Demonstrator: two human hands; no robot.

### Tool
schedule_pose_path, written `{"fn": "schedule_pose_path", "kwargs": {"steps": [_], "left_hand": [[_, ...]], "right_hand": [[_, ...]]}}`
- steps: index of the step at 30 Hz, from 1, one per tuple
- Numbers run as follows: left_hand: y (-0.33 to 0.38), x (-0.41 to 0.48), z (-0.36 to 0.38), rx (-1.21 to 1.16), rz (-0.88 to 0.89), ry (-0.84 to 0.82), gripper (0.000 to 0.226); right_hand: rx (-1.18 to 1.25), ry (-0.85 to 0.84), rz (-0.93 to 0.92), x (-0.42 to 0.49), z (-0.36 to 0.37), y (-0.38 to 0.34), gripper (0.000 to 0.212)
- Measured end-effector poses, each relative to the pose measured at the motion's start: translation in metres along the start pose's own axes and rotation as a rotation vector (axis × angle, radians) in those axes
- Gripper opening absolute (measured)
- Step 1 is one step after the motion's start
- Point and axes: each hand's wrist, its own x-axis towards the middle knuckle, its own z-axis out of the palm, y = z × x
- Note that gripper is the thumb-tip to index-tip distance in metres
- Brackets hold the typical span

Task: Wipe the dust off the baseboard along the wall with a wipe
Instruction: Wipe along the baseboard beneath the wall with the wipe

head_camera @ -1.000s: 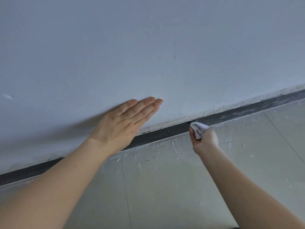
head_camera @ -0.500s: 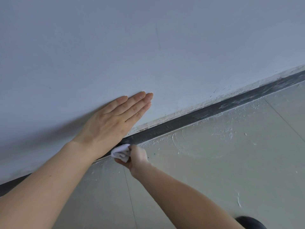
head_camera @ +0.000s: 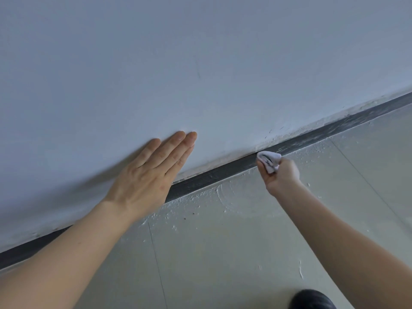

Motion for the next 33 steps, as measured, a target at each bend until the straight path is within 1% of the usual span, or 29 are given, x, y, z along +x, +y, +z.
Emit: {"fn": "schedule_pose_path", "kwargs": {"steps": [2, 4, 5, 7, 8, 10, 12, 15, 17, 19, 20, 22, 26, 27, 30, 32, 33], "left_hand": [[0.006, 0.012, 0.002, -0.023, -0.003, 0.033, 0.072], [0.016, 0.027, 0.004, -0.049, -0.002, 0.057, 0.072], [0.022, 0.034, 0.006, -0.051, 0.002, 0.063, 0.072], [0.032, 0.046, 0.009, -0.044, 0.007, 0.078, 0.068], [0.036, 0.050, 0.011, -0.043, 0.001, 0.084, 0.067], [0.041, 0.054, 0.014, -0.033, -0.013, 0.090, 0.069], [0.043, 0.054, 0.017, -0.021, -0.024, 0.085, 0.074], [0.046, 0.054, 0.023, -0.013, -0.033, 0.086, 0.075], [0.048, 0.055, 0.027, 0.000, -0.041, 0.097, 0.074], [0.049, 0.055, 0.030, 0.014, -0.050, 0.101, 0.072], [0.050, 0.055, 0.031, 0.020, -0.056, 0.099, 0.071], [0.051, 0.055, 0.032, 0.034, -0.062, 0.089, 0.072], [0.051, 0.055, 0.032, 0.042, -0.070, 0.086, 0.076], [0.051, 0.055, 0.032, 0.041, -0.071, 0.089, 0.077], [0.050, 0.055, 0.031, 0.049, -0.056, 0.091, 0.075], [0.049, 0.054, 0.031, 0.044, -0.039, 0.090, 0.073], [0.049, 0.053, 0.032, 0.047, -0.036, 0.091, 0.071]], "right_hand": [[-0.193, -0.008, 0.041, -0.011, -0.001, 0.013, 0.028], [-0.414, -0.104, 0.139, -0.028, 0.007, 0.041, 0.032], [-0.469, -0.148, 0.200, -0.035, 0.013, 0.055, 0.031], [-0.462, -0.184, 0.280, -0.032, 0.028, 0.074, 0.022], [-0.435, -0.181, 0.295, -0.024, 0.033, 0.076, 0.021], [-0.420, -0.108, 0.263, 0.000, 0.034, 0.068, 0.029], [-0.414, -0.035, 0.199, 0.025, 0.026, 0.043, 0.035], [-0.321, 0.067, 0.101, 0.052, 0.008, -0.006, 0.031], [-0.258, 0.129, -0.008, 0.064, -0.008, -0.034, 0.026], [-0.170, 0.166, -0.101, 0.071, -0.023, -0.046, 0.026], [-0.131, 0.183, -0.115, 0.073, -0.029, -0.047, 0.029], [-0.150, 0.153, -0.072, 0.067, -0.031, -0.033, 0.030], [-0.351, -0.109, 0.188, 0.027, -0.014, 0.034, 0.017], [-0.396, -0.168, 0.222, 0.018, -0.009, 0.047, 0.017], [-0.453, -0.264, 0.211, 0.013, 0.004, 0.055, 0.031], [-0.488, -0.217, 0.133, 0.025, 0.005, 0.032, 0.039], [-0.475, -0.164, 0.089, 0.035, 0.003, 0.015, 0.039]]}}
